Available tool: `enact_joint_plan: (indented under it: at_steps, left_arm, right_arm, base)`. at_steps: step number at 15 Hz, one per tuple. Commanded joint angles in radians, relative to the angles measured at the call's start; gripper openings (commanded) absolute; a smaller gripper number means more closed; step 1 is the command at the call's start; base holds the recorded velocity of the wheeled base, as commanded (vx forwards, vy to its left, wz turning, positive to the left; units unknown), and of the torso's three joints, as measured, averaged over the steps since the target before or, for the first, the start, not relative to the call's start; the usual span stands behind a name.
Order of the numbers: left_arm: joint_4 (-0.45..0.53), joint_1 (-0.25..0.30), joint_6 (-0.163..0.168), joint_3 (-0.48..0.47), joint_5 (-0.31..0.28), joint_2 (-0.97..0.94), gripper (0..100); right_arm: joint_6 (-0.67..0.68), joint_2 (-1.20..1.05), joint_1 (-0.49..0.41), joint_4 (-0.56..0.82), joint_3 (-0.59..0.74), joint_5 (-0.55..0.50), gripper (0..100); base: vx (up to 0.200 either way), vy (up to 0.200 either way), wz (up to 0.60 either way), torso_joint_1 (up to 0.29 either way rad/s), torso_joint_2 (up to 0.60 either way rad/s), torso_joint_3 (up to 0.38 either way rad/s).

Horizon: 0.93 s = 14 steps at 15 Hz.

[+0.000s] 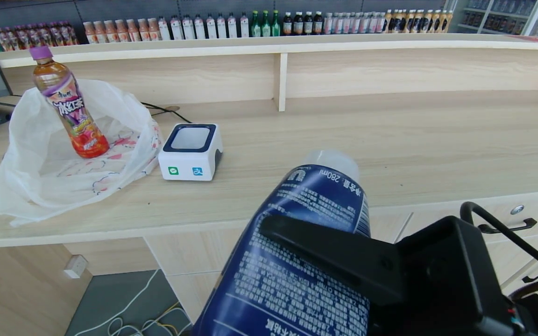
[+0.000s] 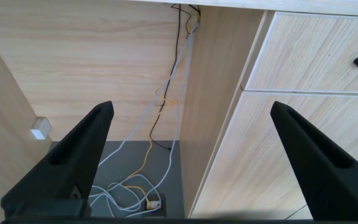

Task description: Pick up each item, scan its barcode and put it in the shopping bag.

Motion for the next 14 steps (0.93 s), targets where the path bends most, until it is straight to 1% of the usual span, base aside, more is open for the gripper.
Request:
enact_joint_plan:
  at_steps: [1,8,14]
  left_arm:
    - [0.0,0.0,0.0,0.0,0.0,0.0,100]
    - [0.0,0.0,0.0,0.0,0.0,0.0,100]
    - [0.0,0.0,0.0,0.0,0.0,0.0,100]
  right_arm:
    - [-0.001,0.008,0.004,-0.001,0.006,0.001,0]
    - [-0.043,0.008,0.01,-0.001,-0.001,0.001,0]
    - [-0.046,0.008,0.01,-0.001,0.0,0.001,0]
  base:
    - [0.0,0.0,0.0,0.0,0.0,0.0]
    - [0.0,0.0,0.0,0.0,0.0,0.0]
    - [0.0,0.0,0.0,0.0,0.0,0.0]
